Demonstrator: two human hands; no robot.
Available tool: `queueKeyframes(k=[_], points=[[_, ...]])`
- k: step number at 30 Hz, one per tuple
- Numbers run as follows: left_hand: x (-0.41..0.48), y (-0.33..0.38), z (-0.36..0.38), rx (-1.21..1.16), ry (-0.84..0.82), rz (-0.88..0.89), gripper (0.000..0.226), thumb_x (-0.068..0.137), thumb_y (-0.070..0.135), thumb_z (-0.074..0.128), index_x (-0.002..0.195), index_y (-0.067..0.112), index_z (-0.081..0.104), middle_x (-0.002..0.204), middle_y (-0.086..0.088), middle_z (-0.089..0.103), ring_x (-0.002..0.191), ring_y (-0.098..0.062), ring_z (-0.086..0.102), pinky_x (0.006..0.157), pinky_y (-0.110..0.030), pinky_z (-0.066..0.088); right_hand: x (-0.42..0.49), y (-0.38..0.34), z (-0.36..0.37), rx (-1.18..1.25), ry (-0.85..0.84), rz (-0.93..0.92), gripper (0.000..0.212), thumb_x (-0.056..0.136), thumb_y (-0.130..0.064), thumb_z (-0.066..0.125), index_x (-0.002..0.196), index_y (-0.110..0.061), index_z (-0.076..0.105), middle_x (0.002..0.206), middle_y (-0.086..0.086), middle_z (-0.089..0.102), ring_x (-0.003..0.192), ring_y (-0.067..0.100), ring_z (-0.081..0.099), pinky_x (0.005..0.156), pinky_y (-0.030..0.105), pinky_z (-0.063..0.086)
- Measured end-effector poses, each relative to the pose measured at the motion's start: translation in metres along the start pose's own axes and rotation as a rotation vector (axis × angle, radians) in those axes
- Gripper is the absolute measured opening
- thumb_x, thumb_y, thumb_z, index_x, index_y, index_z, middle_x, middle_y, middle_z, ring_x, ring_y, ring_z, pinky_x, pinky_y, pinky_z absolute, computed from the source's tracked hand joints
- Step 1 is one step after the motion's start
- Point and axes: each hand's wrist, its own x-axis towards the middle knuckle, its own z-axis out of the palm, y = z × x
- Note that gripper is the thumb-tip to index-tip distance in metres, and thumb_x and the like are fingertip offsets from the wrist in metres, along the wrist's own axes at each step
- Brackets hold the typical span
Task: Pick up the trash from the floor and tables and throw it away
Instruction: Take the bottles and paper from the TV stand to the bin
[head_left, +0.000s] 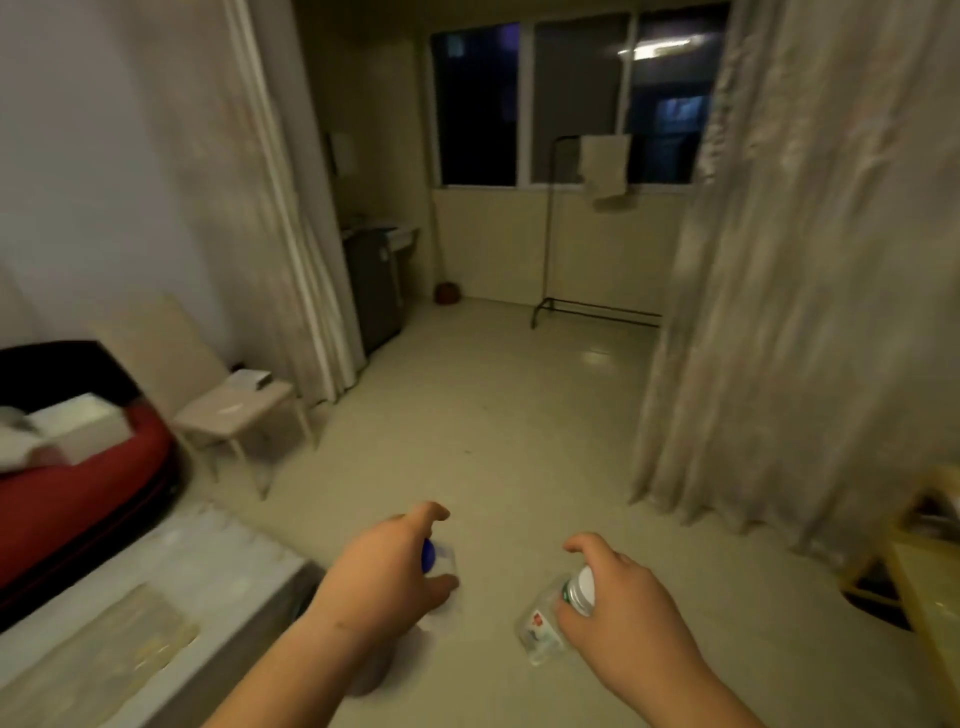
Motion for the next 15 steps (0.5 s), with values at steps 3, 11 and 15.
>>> queueKeyframes(k=[3, 11, 15], points=[[0.003, -0.051, -0.013, -0.016, 0.027, -0.119, 0.066, 0.079, 0.046, 0.074, 0.135, 0.044, 0.04, 0.122, 0.014, 0.062, 0.107, -0.011, 0.06, 0.091, -0.027, 0.051, 0.038, -0.036, 0.035, -0.002, -0.089, -0.075, 0.049, 0.074, -0.041, 0.065, 0.12, -0.042, 0.048, 0.101, -0.011, 0.061, 0.091, 0.009, 0.059, 0.077, 0.022, 0.046], [0.029, -0.147, -0.026, -0.052, 0.118, -0.394, 0.059, 0.079, 0.046, 0.072, 0.132, 0.043, 0.045, 0.124, 0.015, 0.061, 0.107, -0.011, 0.058, 0.09, -0.027, 0.052, 0.156, -0.099, 0.113, -0.009, -0.266, -0.284, 0.044, 0.078, -0.043, 0.066, 0.119, -0.041, 0.049, 0.108, -0.01, 0.062, 0.092, 0.011, 0.06, 0.079, 0.025, 0.048], [0.053, -0.172, -0.03, -0.061, 0.169, -0.513, 0.06, 0.082, 0.046, 0.074, 0.134, 0.041, 0.045, 0.125, 0.013, 0.061, 0.108, -0.011, 0.058, 0.092, -0.028, 0.053, 0.216, -0.12, 0.143, -0.001, -0.391, -0.386, 0.045, 0.081, -0.042, 0.068, 0.12, -0.042, 0.046, 0.108, -0.011, 0.059, 0.092, 0.011, 0.057, 0.077, 0.022, 0.047]])
